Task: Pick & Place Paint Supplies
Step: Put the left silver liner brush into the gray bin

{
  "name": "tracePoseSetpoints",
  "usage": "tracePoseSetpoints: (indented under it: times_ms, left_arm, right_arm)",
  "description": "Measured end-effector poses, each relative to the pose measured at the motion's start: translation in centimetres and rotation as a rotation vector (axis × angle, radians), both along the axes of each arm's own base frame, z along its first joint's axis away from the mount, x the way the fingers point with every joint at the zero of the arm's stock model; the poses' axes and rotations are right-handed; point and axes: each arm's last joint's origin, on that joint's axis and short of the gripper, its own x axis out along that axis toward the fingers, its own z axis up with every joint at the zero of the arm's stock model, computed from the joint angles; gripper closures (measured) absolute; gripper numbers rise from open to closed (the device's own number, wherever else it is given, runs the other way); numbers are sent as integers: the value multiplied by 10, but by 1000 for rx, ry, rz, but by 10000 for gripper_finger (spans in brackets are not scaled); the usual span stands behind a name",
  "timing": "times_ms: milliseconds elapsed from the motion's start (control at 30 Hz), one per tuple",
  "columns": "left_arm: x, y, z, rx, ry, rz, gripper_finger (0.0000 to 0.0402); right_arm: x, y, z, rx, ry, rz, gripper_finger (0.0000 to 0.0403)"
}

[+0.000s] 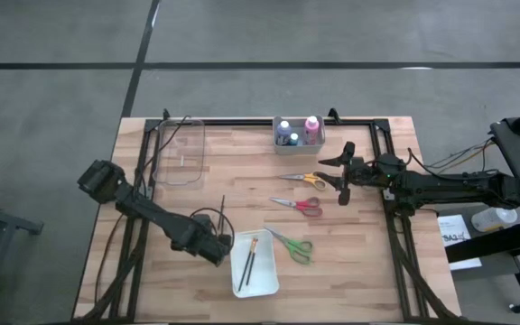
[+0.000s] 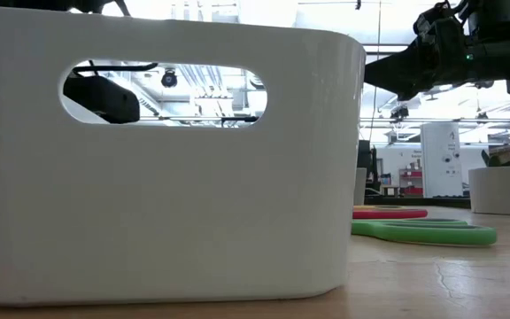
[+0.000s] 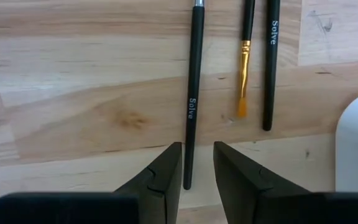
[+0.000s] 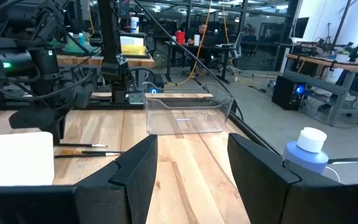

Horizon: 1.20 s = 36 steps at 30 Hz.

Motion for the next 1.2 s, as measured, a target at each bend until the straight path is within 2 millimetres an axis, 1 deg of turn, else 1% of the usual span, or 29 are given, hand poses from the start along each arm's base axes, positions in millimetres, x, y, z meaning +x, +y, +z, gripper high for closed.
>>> tracePoseSetpoints:
  times_ms: [133,233,433,933,1200]
  left_arm:
    - [0,1,-1,22,-7,-20,301]
    - [-4,4,-6,36,8,-21,301]
    - [-6,3,-14,-2,-18,-21,301]
    - [-7,5,-14,-33,15,-1,301]
    - [-12,7,-15,-30,73,7,301]
  right_arm:
    - [0,0,0,0,0,0,209]
    - [0,0,0,0,0,0,209]
    - [0,0,0,0,0,-1,209]
    - [0,0,0,0,0,0,209]
    - [0,0,0,0,0,0,209]
